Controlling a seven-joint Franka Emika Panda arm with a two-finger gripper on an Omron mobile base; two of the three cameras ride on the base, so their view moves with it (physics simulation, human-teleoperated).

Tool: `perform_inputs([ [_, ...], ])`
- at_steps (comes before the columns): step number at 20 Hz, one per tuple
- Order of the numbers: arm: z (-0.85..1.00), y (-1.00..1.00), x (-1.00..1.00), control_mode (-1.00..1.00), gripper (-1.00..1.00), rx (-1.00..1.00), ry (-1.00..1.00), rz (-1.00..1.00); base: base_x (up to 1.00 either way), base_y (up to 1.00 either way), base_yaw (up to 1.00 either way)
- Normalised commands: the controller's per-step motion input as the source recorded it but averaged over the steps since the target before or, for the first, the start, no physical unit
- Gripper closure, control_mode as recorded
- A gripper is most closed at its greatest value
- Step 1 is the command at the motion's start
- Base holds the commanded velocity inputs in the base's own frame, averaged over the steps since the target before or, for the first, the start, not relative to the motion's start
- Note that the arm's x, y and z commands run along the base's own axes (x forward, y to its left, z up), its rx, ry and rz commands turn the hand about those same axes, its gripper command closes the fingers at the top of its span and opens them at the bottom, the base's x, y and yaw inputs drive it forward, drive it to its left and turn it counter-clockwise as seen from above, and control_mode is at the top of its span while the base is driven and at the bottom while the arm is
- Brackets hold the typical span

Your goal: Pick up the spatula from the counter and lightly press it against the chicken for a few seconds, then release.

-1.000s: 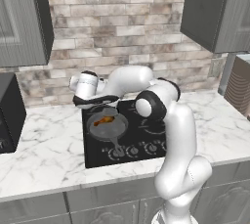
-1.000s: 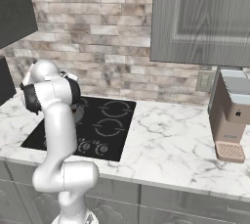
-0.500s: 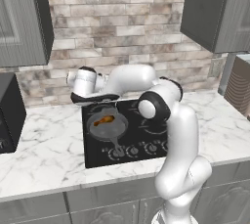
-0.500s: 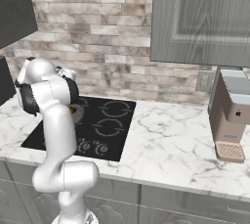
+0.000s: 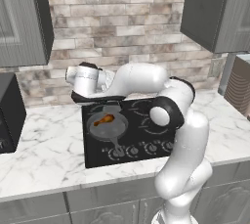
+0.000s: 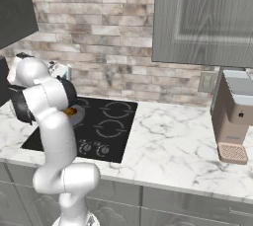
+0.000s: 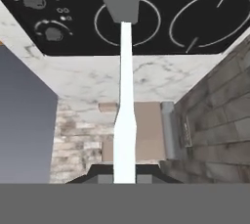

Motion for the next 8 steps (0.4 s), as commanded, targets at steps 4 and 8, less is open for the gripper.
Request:
perform_inputs([
  [4,0.06,-0.36,-0.67,-1.0,1.0,0.01,-0.04,0.1,0.0,0.0,0.0],
  [8,0.4,-0.38,-0.67,-1.0,1.0,0.04,-0.07,0.1,0.0,0.0,0.0],
])
